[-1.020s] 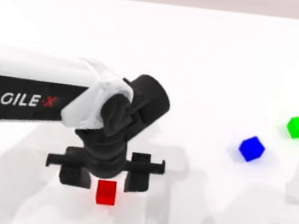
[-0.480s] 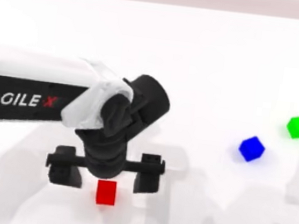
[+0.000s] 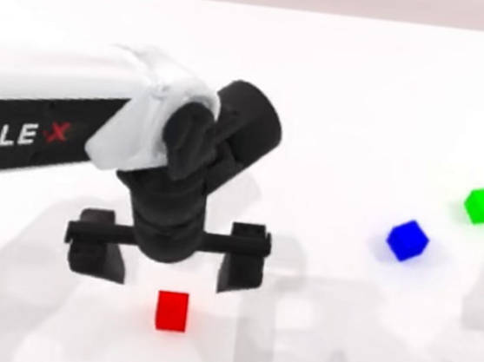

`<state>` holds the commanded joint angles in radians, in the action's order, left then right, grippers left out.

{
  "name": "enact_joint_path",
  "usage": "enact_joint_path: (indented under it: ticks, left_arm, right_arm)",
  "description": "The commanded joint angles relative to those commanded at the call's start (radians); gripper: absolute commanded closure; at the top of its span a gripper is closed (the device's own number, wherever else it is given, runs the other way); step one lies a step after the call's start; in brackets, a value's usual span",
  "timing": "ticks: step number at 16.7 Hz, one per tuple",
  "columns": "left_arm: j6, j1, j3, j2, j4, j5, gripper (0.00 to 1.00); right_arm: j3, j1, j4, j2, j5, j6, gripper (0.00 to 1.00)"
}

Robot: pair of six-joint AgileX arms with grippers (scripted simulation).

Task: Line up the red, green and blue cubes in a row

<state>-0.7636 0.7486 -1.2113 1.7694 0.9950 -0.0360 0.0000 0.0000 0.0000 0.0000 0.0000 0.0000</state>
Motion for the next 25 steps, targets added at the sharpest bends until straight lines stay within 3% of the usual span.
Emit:
enact_joint_path:
  ticks: [4, 12, 17, 25]
  left_arm:
    - [-0.001, -0.005, -0.050, -0.037, 0.077, 0.000, 0.00]
    - [0.024, -0.040, 0.021, -0.121, 0.016, -0.001, 0.00]
    - [0.124, -0.177, 0.277, -0.393, -0.140, -0.006, 0.00]
    - [0.410, -0.477, 0.849, -1.000, -0.470, -0.002, 0.00]
  right_arm:
    - [0.000, 0.000, 0.000, 0.000, 0.000, 0.000, 0.00]
    - [0.103, 0.010, -0.072, 0.103, -0.004, -0.009, 0.00]
    - [0.436, 0.028, -0.288, 0.471, -0.004, -0.036, 0.00]
    - [1.111, 0.064, -0.765, 1.392, 0.003, -0.097, 0.00]
